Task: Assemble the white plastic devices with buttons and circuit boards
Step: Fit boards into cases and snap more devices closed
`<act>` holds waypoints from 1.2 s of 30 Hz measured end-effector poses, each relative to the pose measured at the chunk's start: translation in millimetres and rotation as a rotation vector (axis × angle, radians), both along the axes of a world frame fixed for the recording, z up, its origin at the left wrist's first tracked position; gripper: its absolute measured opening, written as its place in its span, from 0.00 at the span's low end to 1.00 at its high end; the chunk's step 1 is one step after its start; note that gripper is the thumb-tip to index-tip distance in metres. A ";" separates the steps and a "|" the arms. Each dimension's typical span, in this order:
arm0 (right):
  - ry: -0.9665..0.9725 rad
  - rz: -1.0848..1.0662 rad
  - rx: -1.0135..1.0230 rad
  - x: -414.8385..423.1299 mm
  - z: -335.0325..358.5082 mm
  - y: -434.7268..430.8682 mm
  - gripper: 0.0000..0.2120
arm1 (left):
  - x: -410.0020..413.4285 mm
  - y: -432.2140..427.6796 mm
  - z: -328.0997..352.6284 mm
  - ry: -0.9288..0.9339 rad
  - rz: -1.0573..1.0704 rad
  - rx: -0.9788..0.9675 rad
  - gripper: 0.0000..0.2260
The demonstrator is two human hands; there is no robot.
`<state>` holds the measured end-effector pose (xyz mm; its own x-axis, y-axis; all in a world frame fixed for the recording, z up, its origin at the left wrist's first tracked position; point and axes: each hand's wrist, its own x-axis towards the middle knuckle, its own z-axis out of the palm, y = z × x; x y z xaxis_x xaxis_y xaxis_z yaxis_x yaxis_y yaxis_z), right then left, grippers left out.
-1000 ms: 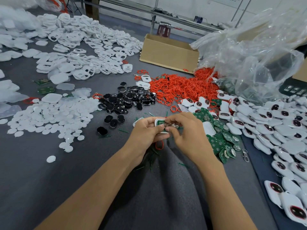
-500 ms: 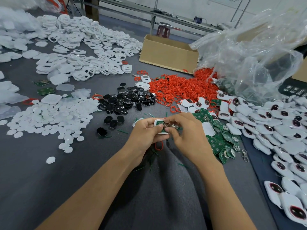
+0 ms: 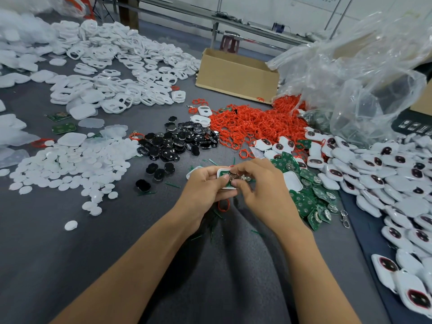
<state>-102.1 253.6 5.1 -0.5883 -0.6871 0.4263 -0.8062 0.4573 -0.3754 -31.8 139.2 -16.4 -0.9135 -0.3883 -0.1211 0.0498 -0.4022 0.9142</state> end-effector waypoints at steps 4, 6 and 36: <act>-0.029 -0.004 -0.065 -1.5 1.2 0.1 0.06 | -0.1 0.9 1.3 -0.009 0.032 0.002 0.11; 0.011 -0.177 -0.137 -11.5 0.8 8.3 0.06 | -0.2 0.5 1.2 -0.029 0.056 0.001 0.11; -0.705 -0.018 -0.643 -28.4 7.9 24.4 0.10 | 0.9 0.3 1.5 -0.056 0.059 -0.039 0.10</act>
